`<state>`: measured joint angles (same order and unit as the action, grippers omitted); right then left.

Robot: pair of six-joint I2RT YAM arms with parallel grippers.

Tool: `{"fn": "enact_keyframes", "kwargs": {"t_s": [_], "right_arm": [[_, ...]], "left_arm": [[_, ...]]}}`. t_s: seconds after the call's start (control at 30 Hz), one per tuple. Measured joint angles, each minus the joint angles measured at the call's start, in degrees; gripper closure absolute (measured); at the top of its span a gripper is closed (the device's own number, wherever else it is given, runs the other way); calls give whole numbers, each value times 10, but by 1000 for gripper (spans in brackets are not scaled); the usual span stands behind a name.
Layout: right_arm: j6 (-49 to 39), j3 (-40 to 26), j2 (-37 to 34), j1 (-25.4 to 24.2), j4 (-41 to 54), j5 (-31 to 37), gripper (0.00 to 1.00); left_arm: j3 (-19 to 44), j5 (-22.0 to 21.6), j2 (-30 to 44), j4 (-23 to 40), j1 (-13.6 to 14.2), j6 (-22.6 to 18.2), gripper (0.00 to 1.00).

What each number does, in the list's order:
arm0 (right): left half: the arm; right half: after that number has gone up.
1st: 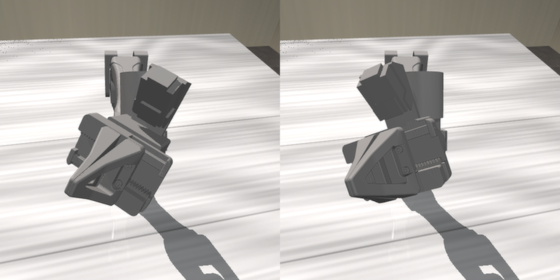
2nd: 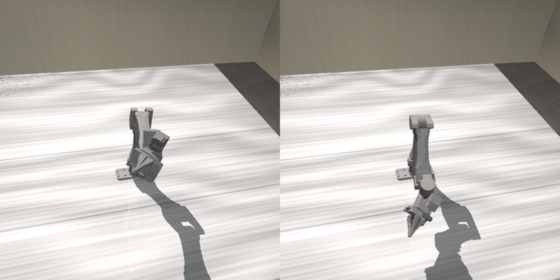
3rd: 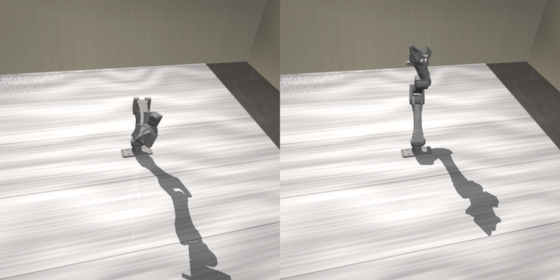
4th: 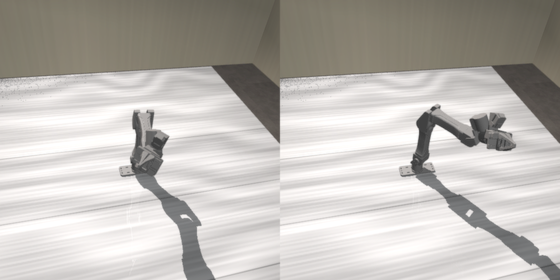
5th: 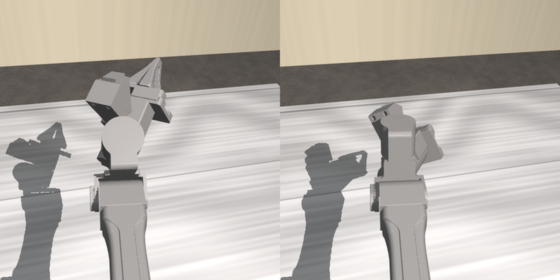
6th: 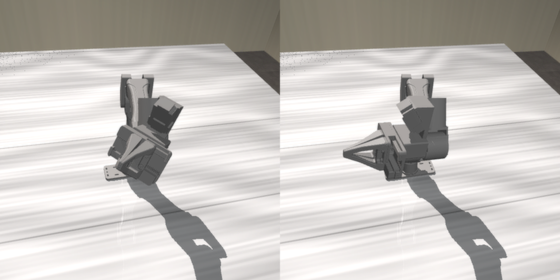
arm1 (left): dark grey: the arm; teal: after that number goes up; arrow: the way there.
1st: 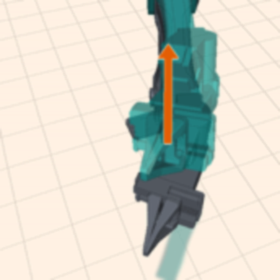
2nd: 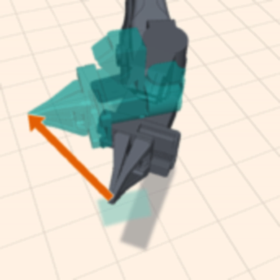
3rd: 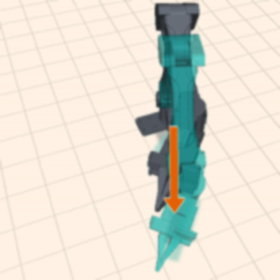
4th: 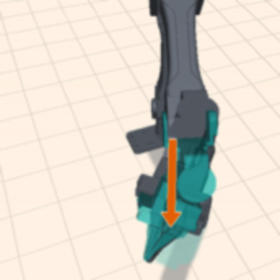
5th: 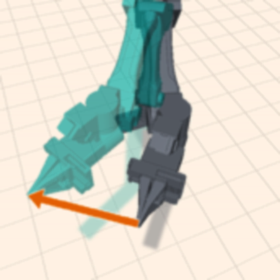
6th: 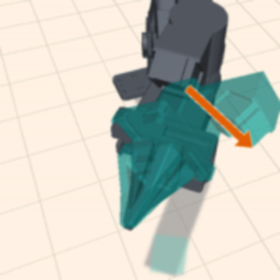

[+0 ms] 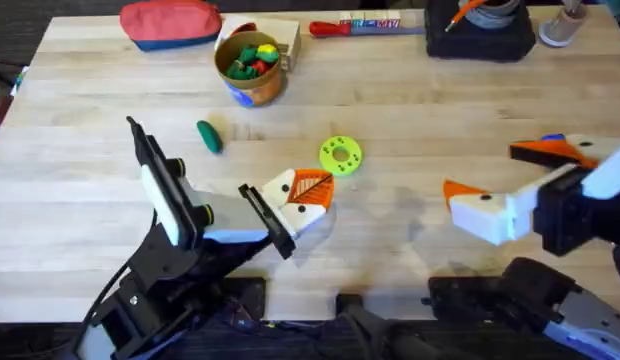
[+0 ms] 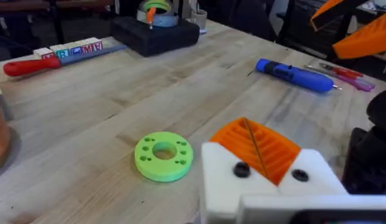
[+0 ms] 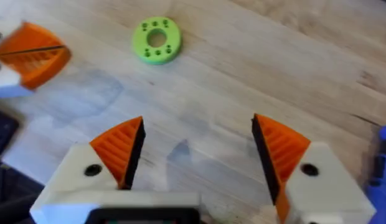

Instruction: Pick up the gripper from the table and insert it into the empty holder that is missing its gripper. Then pick up a screw, insert it into the mounting hole, and use the screwdriver to tighten it. Finally, clean up the table by picking up the vegetable and placing it into the bucket.

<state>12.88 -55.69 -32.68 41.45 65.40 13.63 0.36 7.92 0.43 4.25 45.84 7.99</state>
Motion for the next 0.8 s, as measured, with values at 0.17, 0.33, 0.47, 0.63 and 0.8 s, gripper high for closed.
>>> {"fn": "enact_keyframes", "kwargs": {"t_s": [0.17, 0.33, 0.47, 0.63, 0.8], "right_arm": [[4, 4, -37, -101, -2, 69, 10], [-35, 4, -113, -240, -20, 80, 10], [-96, 4, -180, -375, -68, 49, 10], [-194, 4, -305, -625, -157, -39, 10], [-293, 3, -389, -734, -162, -76, 10]], "left_arm": [[0, 30, 0, -3, 0, 0, 992], [0, 47, 0, -5, 0, -1, 992], [0, 55, 0, -5, 0, -9, 992], [0, 60, 0, -6, 0, -16, 992], [0, 60, 0, -6, 0, -17, 992]]}}
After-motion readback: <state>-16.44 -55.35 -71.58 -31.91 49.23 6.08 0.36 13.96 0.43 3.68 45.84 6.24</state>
